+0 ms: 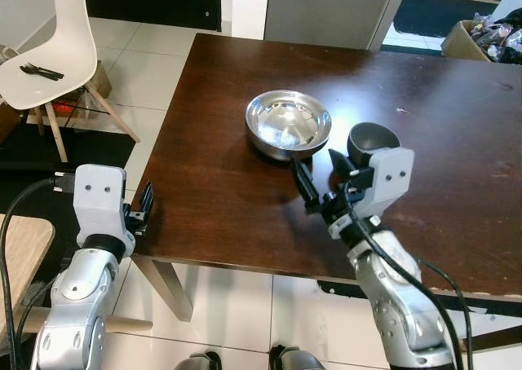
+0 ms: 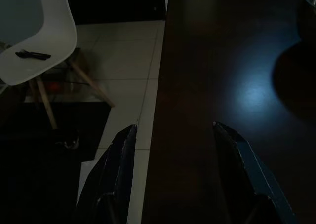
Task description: Setting the table
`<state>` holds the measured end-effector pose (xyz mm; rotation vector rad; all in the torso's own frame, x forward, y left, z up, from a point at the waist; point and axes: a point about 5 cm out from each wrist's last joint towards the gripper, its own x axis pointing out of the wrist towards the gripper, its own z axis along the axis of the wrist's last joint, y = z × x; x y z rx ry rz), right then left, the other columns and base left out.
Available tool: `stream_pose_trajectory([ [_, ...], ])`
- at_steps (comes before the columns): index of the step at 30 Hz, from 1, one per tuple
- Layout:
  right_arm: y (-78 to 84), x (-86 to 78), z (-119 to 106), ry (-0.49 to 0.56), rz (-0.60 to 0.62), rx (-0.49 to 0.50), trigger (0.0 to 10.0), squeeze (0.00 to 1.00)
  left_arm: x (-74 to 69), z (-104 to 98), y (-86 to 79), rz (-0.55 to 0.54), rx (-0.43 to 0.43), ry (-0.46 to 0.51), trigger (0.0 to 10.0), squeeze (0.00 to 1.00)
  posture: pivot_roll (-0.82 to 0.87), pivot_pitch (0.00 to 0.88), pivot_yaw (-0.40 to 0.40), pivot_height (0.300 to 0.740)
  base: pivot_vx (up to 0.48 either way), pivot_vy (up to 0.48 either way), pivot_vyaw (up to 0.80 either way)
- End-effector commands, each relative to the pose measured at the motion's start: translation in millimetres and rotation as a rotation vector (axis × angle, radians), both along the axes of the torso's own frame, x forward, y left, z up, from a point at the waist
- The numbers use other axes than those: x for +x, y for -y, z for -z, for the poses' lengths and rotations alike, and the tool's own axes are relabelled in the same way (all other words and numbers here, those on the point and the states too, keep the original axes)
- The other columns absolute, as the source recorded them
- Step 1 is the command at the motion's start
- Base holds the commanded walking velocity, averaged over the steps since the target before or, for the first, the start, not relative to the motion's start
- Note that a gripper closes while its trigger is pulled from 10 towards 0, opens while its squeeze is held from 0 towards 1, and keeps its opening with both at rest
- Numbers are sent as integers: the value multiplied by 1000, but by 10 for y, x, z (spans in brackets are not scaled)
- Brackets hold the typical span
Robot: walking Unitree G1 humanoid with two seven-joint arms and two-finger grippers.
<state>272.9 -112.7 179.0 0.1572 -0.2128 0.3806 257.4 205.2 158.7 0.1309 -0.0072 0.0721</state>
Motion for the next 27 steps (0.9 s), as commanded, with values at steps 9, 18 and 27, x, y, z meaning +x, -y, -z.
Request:
stream_pose_trajectory([
  [9, -10, -10, 25, -9, -9, -5, 10000, 0, 20, 1, 54, 7, 0, 14, 10000, 0, -78, 89, 12, 740, 0, 0, 0],
  [18, -18, -25, 63, -25, -15, -2, 10000, 0, 15, 15, 78, 13, -7, 11, 10000, 0, -78, 86, 9, 740, 0, 0, 0],
  [27, 13, -92, 110, -43, -61, -48, 10000, 0, 87, -147, -112, 140, 111, 17, 10000, 0, -74, 86, 6, 740, 0, 0, 0],
])
